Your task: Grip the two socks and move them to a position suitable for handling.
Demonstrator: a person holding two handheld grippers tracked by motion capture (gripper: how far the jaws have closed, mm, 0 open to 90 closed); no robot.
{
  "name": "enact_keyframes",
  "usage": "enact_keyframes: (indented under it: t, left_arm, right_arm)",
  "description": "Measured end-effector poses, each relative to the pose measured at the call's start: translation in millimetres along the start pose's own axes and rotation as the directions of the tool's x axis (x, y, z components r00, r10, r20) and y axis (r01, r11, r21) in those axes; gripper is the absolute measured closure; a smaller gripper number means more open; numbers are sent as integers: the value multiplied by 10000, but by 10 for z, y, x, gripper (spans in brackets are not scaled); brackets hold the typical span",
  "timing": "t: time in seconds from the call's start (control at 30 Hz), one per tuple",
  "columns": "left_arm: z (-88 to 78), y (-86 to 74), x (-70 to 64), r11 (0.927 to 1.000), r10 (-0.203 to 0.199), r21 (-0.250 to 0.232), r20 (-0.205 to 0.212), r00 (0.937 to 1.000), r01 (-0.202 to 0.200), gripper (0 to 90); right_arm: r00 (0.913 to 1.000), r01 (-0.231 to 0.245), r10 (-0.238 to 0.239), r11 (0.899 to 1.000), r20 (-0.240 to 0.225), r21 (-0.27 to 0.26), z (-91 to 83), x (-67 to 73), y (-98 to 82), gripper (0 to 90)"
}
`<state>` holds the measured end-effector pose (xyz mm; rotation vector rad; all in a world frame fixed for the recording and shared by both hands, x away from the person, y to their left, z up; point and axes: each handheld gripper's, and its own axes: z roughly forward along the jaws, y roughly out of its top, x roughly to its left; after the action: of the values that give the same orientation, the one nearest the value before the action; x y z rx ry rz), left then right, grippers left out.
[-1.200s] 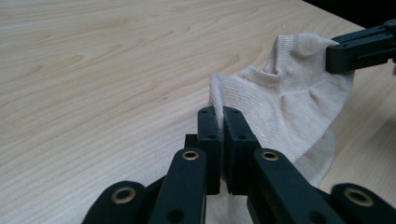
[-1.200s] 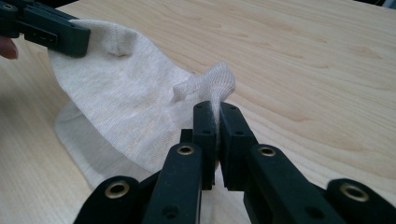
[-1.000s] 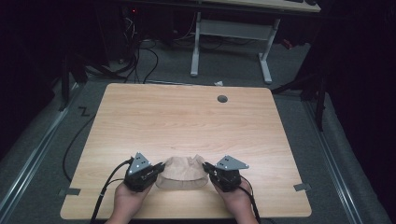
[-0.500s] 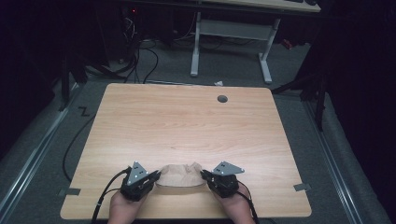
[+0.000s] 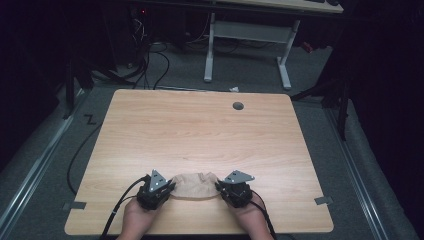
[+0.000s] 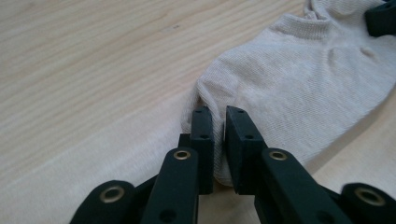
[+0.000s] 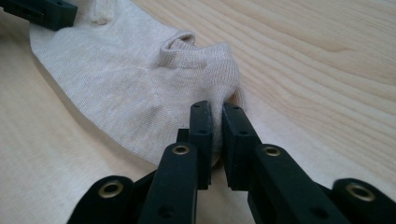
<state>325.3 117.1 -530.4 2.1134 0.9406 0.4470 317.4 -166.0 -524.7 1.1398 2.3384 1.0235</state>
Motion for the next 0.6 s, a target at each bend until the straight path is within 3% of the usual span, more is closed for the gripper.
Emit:
enact_keyframes:
  t: [0.2,0.27,0.43,0.6]
  left_arm:
    - [171,131,121,10000,5,2,-471,9989,-5,793]
    - [208,159,156,9999,-110,-51,-556,9984,108,737]
    - [172,178,203,9993,-351,-151,-638,9973,342,680]
    - [63,198,271,9969,-632,-501,-603,9962,602,592]
  right_arm:
    - [9991,-387,389,9992,190,-75,123,-107,81,815]
    - [9983,-410,410,9992,411,-13,185,-158,154,791]
    - [9978,-509,510,9987,422,-49,190,-226,203,737]
    - [9971,-627,644,9971,402,-432,129,-265,254,692]
